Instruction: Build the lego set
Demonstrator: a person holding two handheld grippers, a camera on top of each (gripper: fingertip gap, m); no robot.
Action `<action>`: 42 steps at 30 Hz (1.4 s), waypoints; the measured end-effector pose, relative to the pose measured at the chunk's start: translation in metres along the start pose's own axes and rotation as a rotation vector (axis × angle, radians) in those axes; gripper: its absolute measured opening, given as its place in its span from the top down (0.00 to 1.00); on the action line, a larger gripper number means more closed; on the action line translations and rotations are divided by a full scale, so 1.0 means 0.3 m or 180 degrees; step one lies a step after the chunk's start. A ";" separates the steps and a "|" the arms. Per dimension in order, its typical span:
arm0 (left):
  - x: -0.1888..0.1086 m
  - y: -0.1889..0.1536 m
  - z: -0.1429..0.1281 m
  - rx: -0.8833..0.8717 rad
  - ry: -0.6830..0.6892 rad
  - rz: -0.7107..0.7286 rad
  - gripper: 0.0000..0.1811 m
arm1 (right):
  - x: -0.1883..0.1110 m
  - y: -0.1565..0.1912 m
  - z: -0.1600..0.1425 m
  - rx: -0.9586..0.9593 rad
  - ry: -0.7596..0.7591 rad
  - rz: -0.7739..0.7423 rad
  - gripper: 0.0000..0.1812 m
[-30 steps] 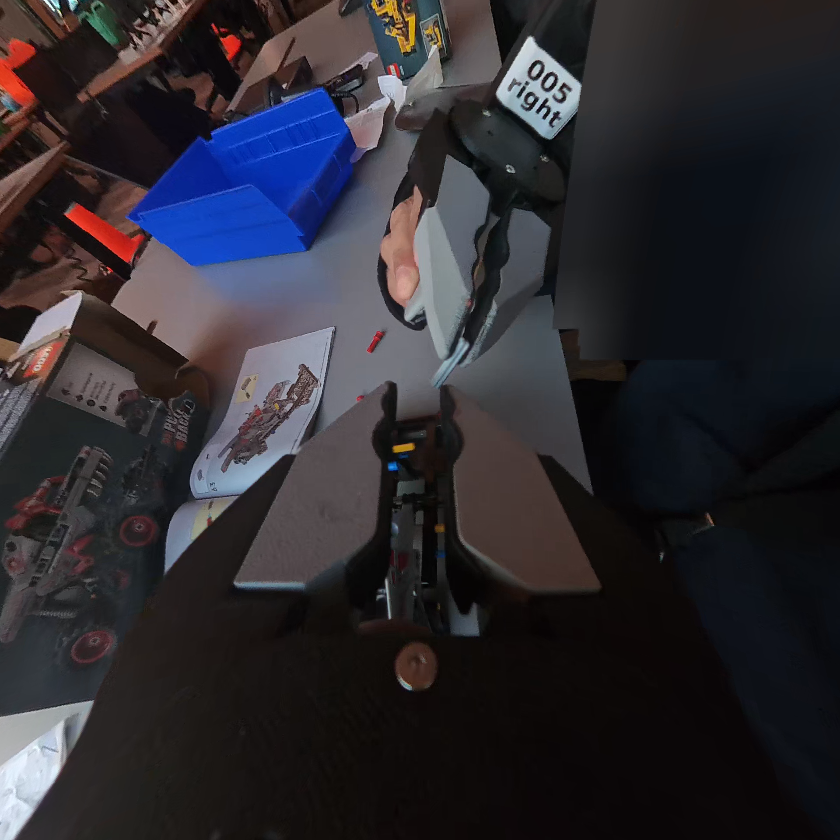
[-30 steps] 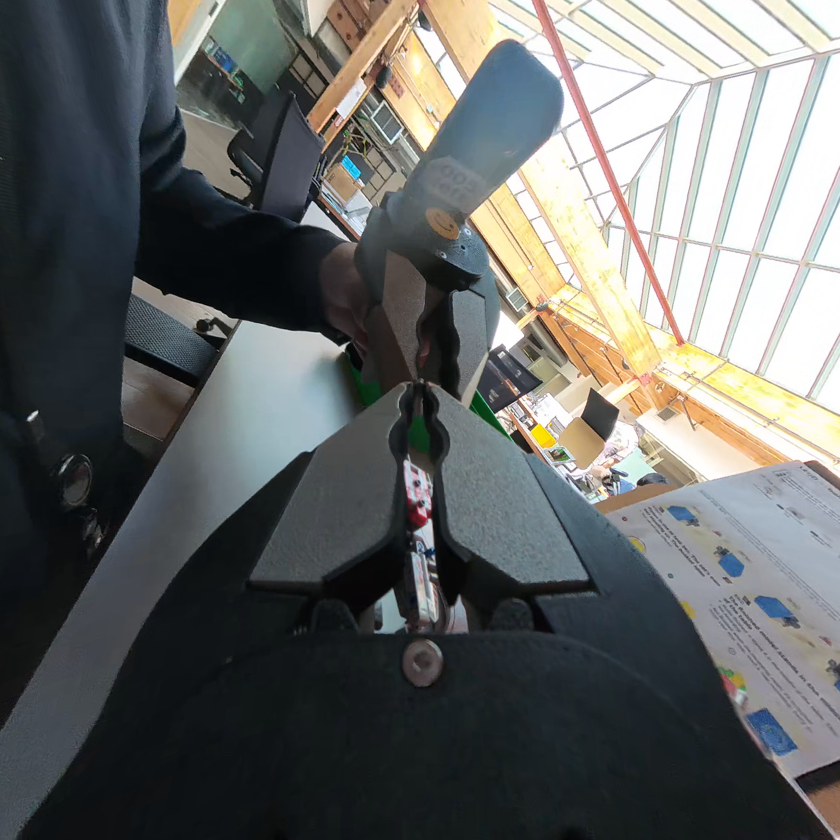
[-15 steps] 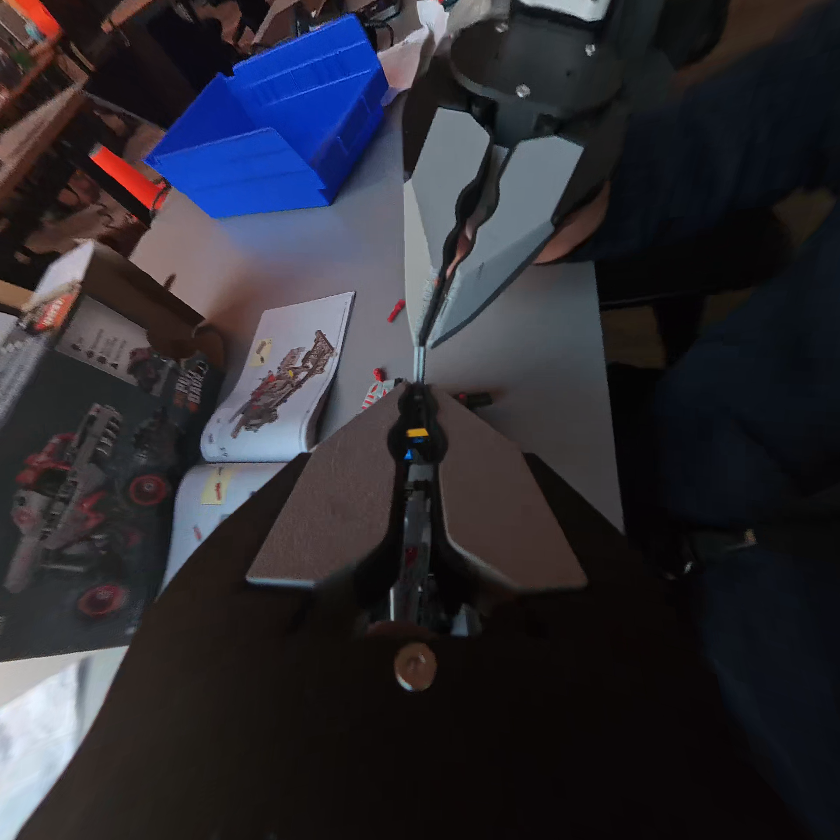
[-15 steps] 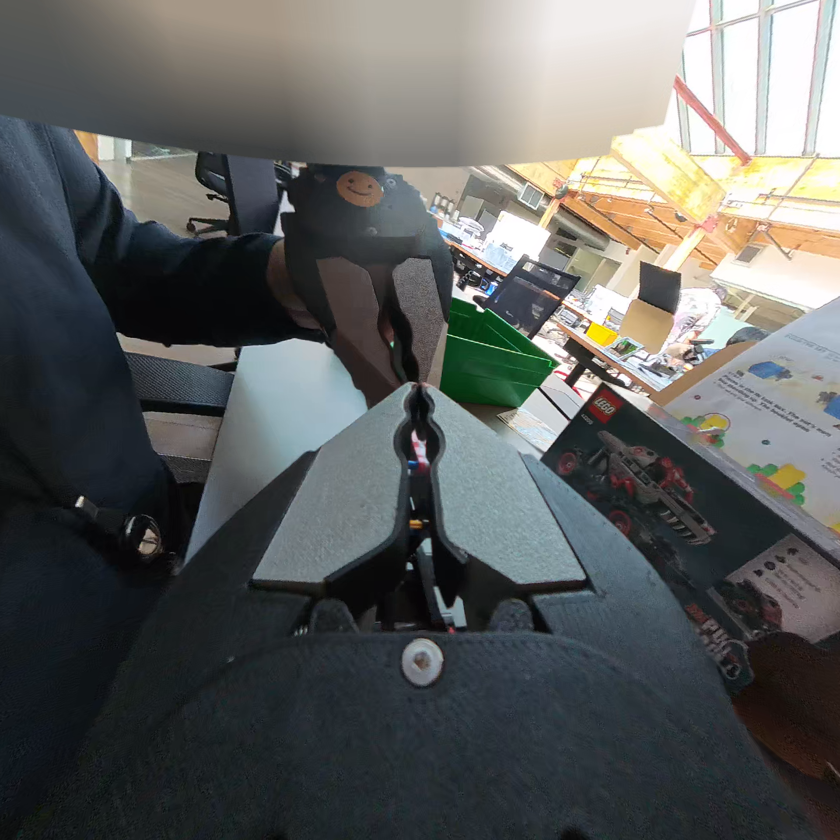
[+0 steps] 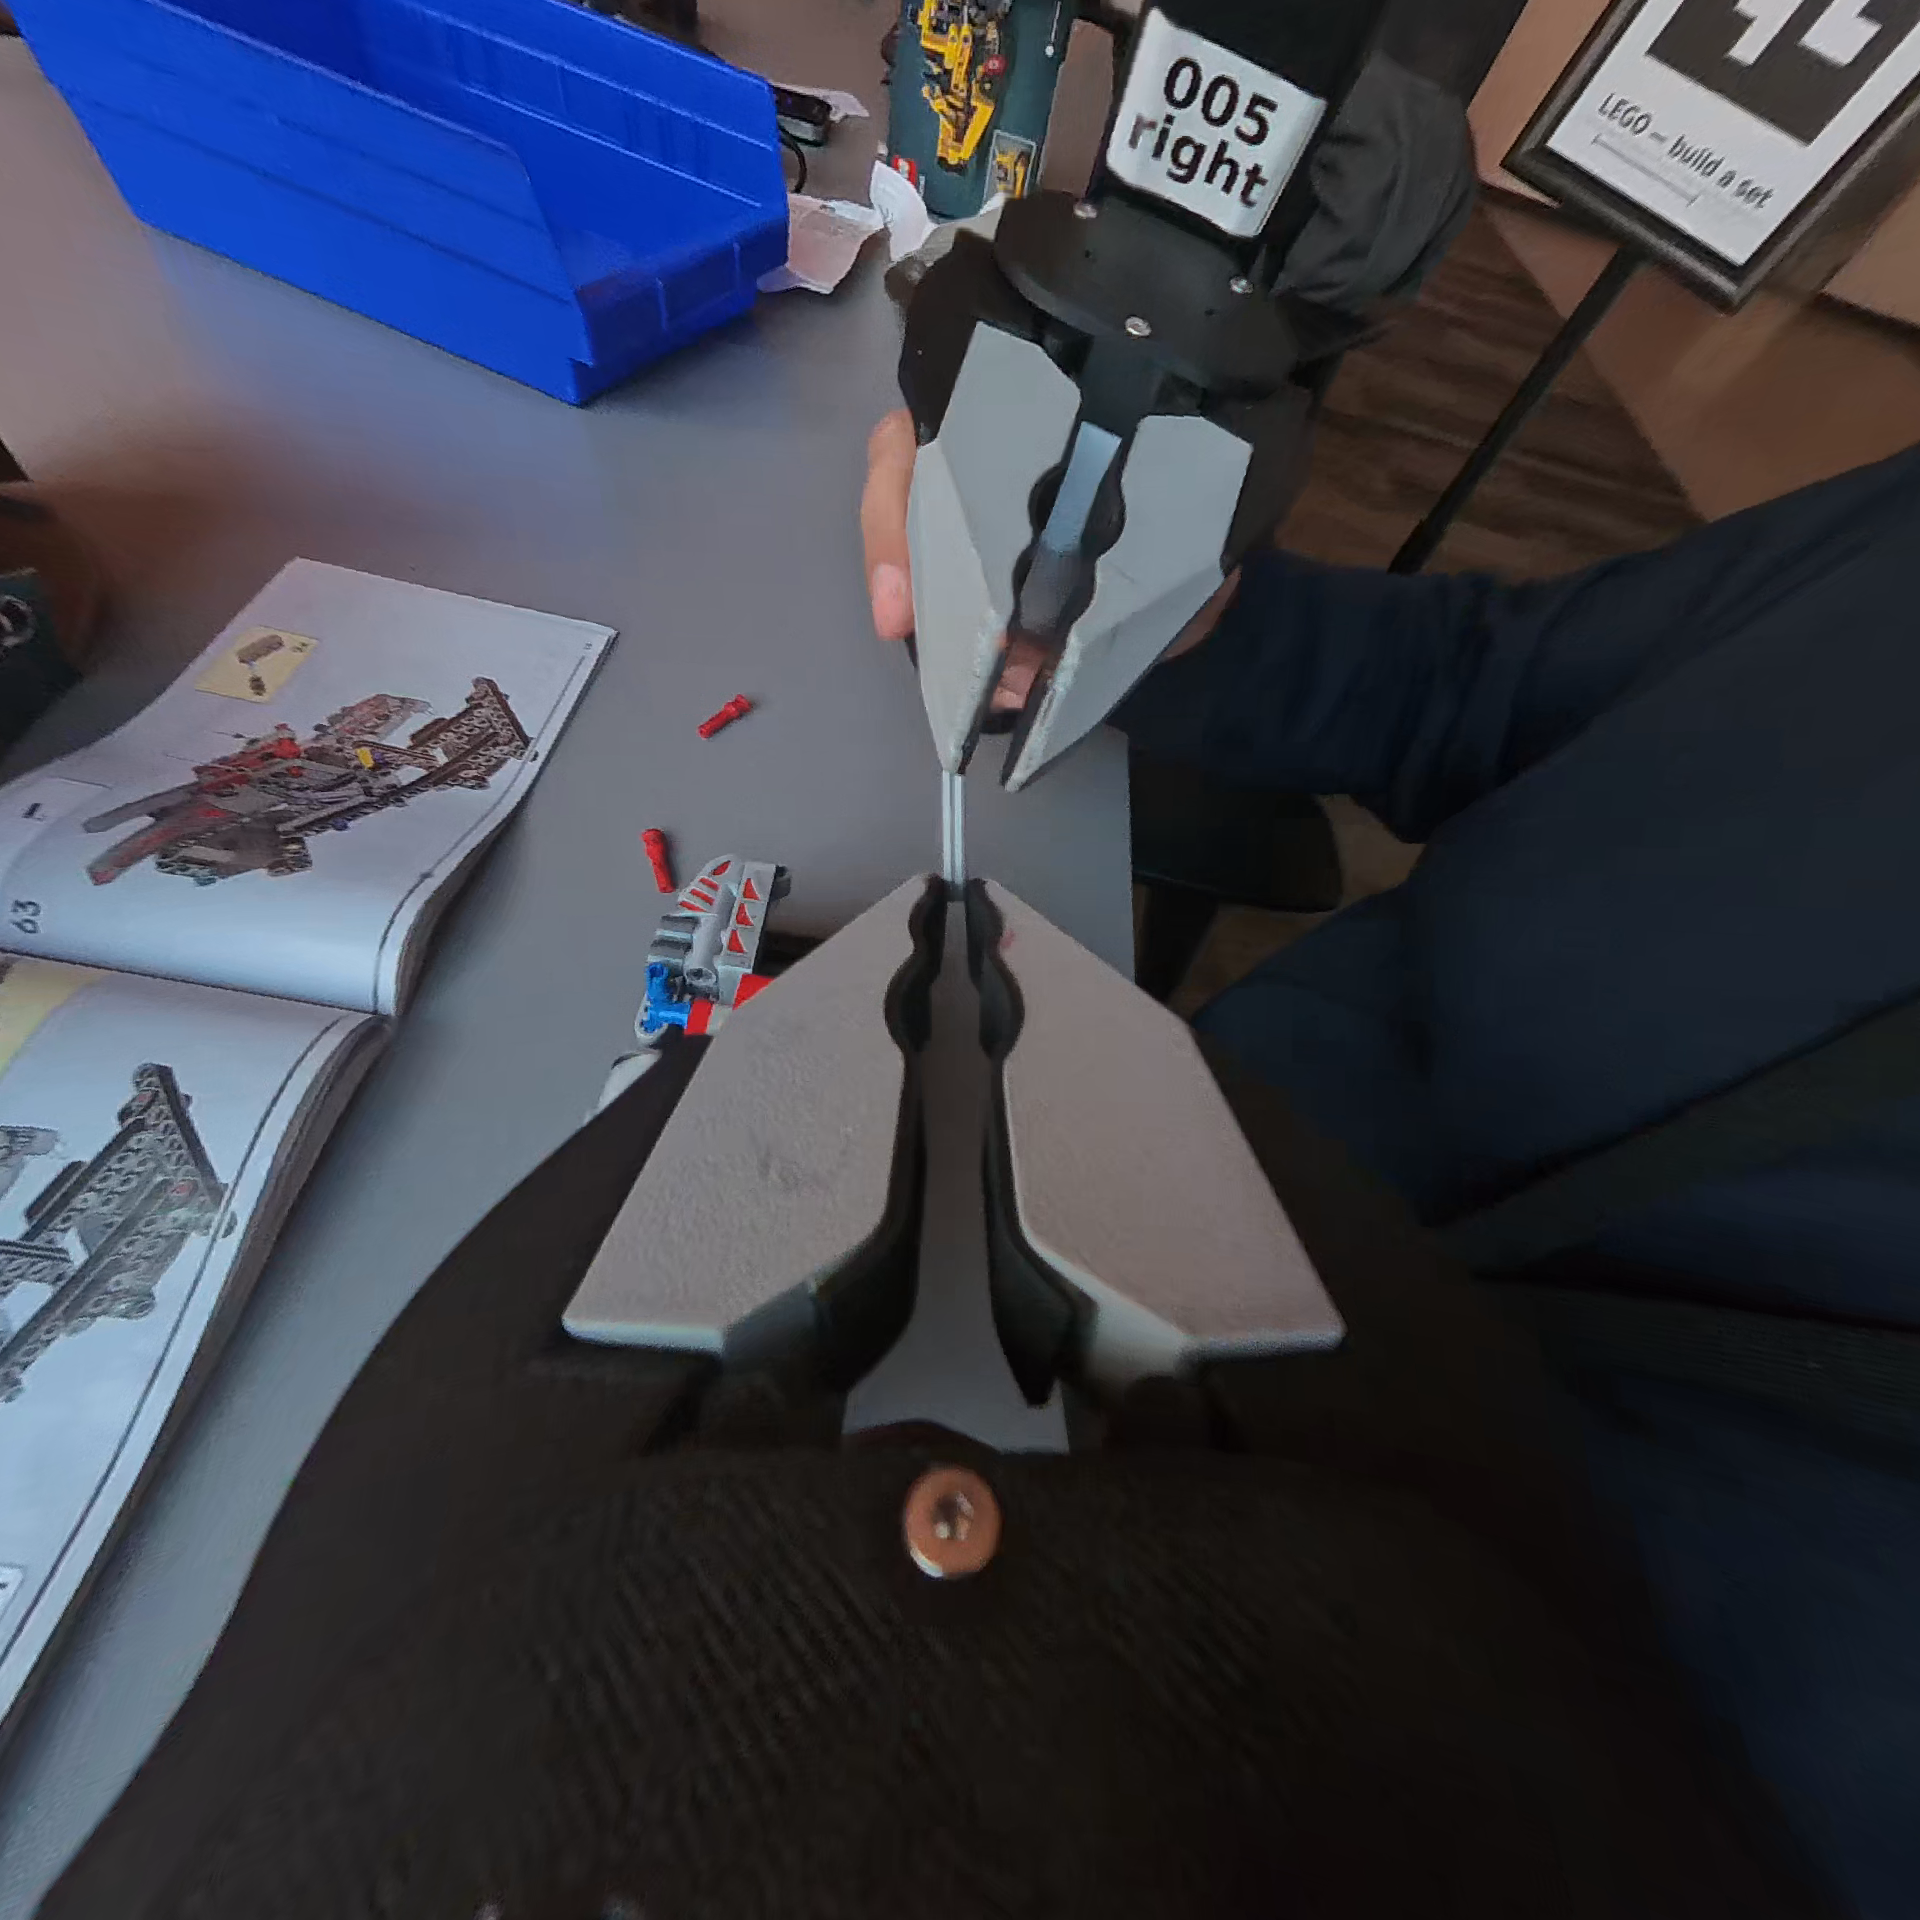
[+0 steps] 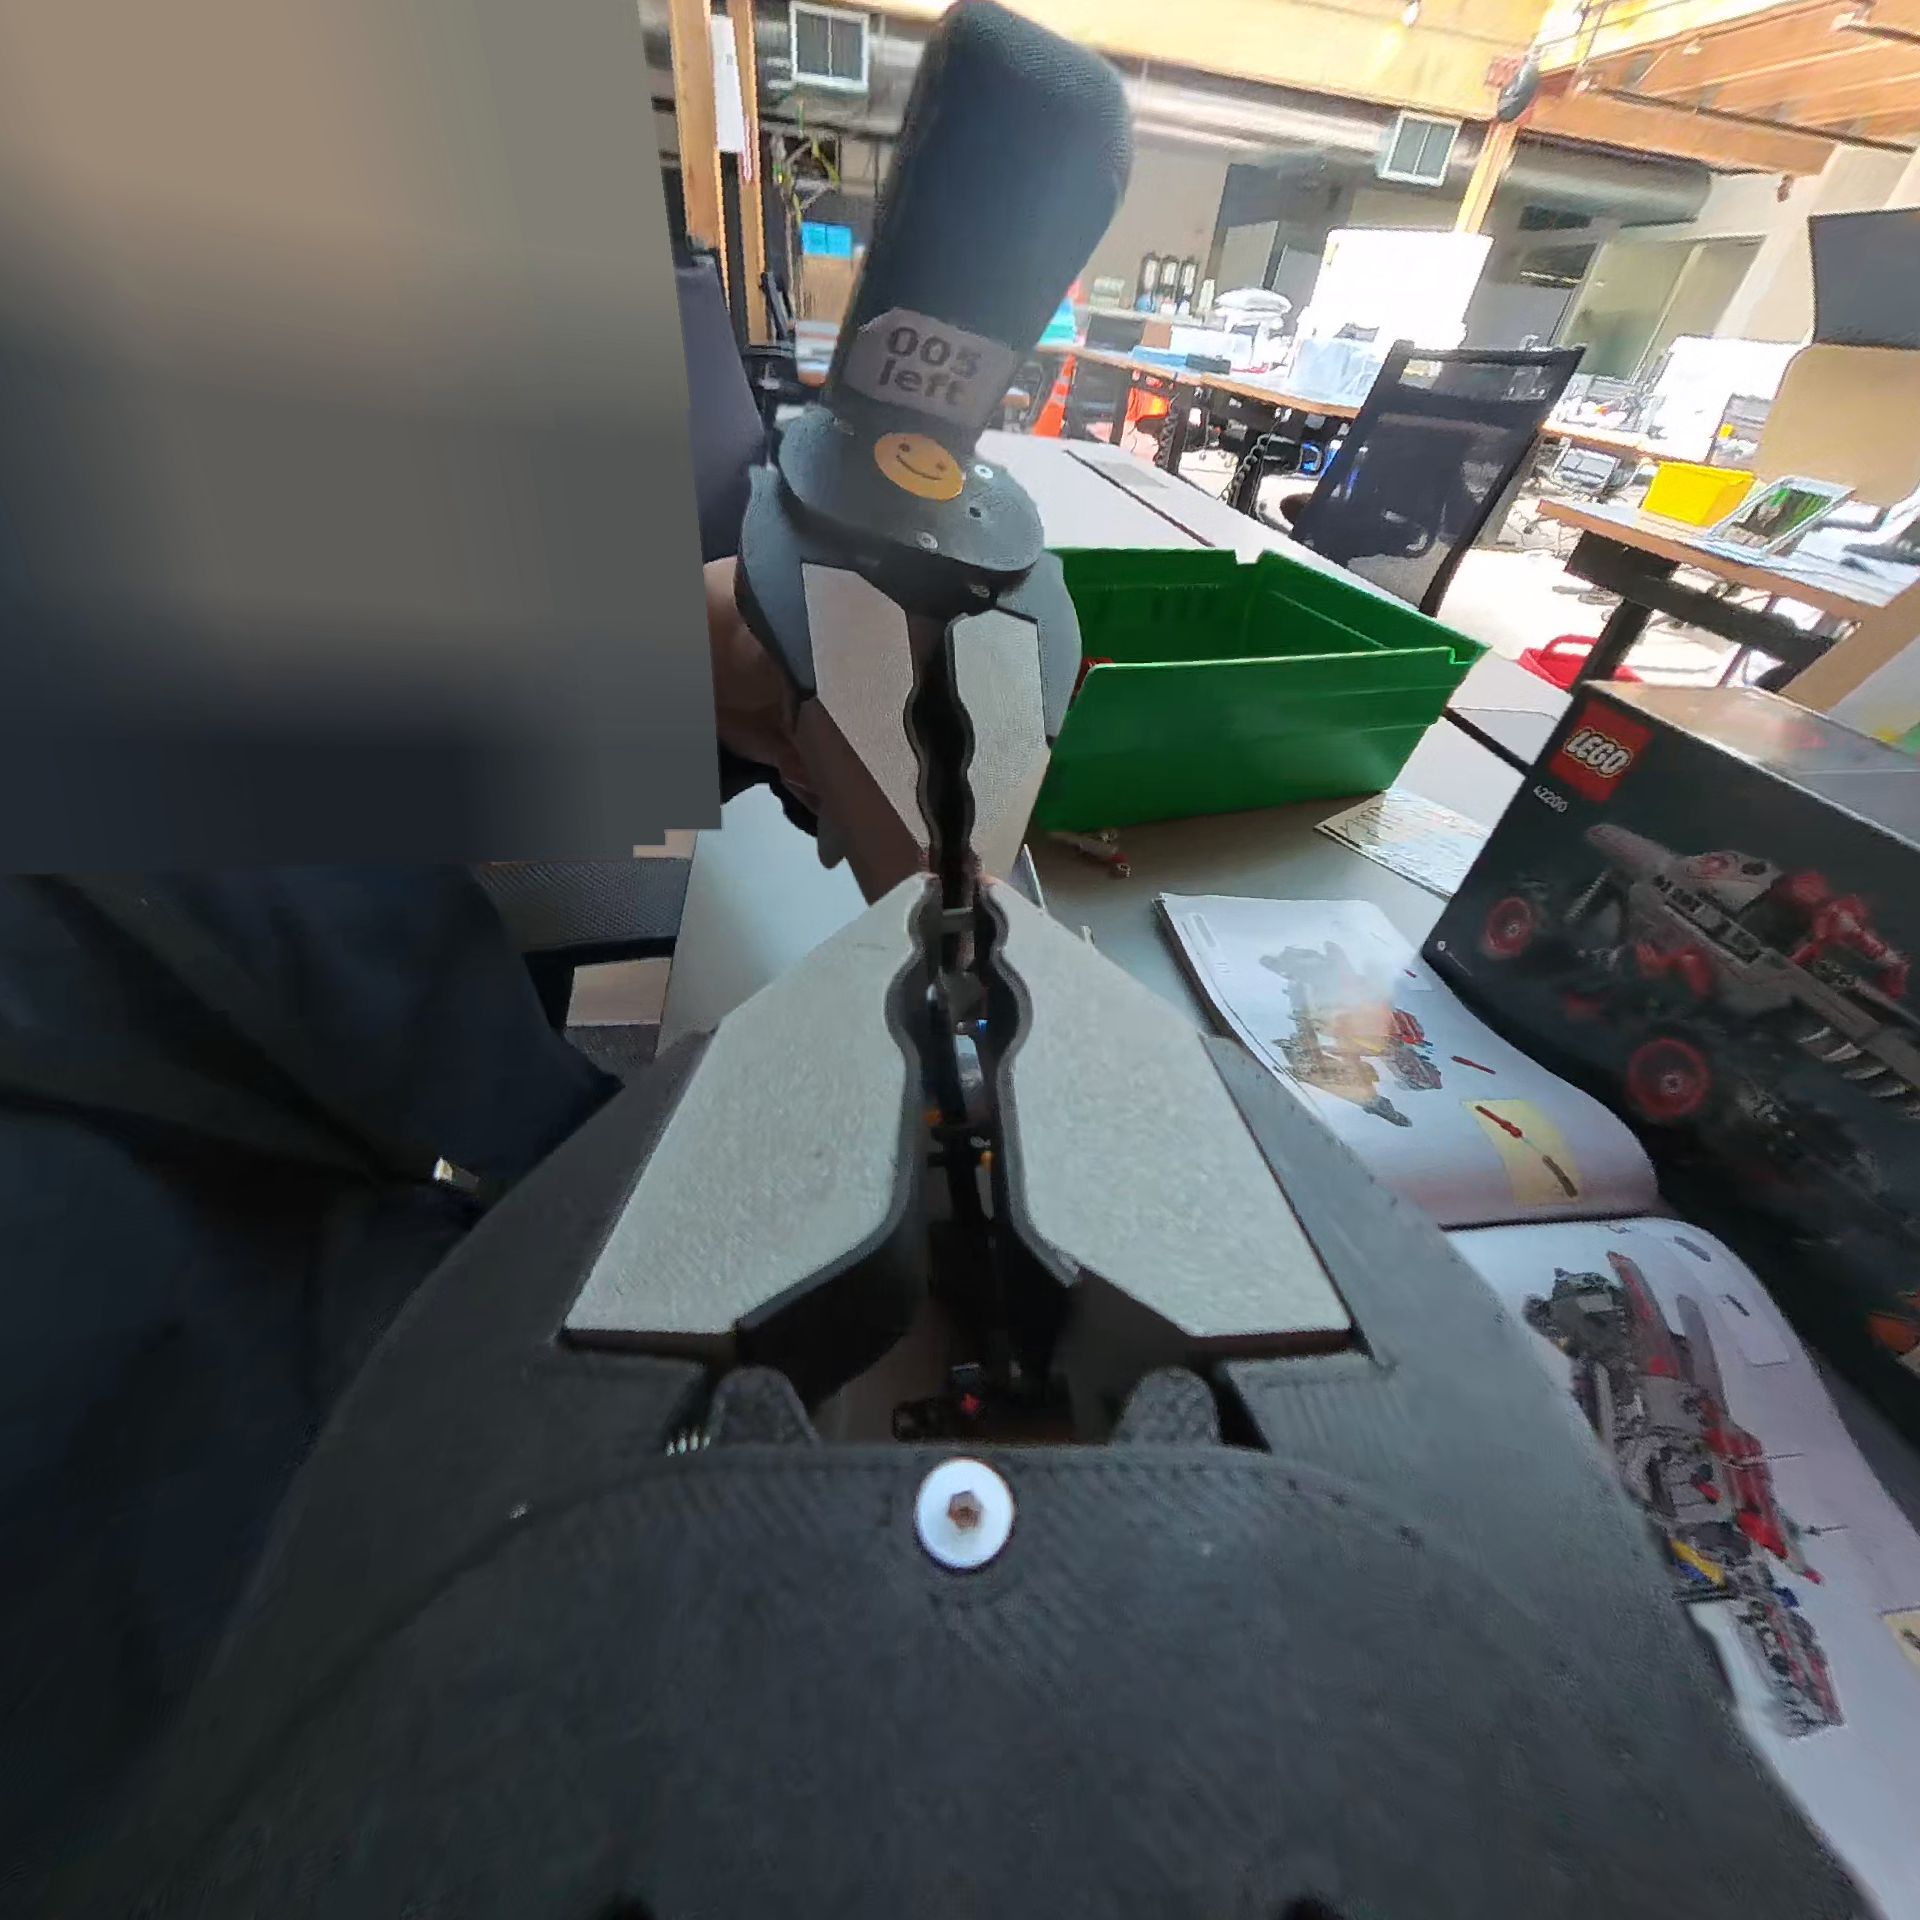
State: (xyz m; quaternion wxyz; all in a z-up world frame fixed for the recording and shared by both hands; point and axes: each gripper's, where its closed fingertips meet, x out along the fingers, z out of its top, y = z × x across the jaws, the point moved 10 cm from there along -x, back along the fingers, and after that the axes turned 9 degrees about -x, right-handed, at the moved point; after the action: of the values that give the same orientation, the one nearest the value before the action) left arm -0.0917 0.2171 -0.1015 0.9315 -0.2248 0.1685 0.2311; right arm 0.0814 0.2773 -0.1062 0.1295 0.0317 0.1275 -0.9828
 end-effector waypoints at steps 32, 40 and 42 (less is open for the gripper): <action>0.011 0.037 -0.019 -0.0118 0.0423 0.0096 1.00 | 0.058 -0.021 0.039 -0.0707 0.1397 0.0365 0.93; 0.022 0.040 -0.023 -0.0132 0.0466 0.0078 1.00 | 0.078 -0.016 0.035 -0.0852 0.1628 0.0490 0.97; 0.019 0.040 -0.023 -0.0133 0.0445 0.0071 1.00 | 0.072 -0.020 0.033 -0.0791 0.1578 0.0492 0.97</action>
State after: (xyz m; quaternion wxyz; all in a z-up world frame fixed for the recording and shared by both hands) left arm -0.0946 0.2252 -0.1137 0.9099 -0.2579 0.2308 0.2287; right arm 0.0586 0.2751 -0.0971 0.1718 0.2645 0.2720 -0.9092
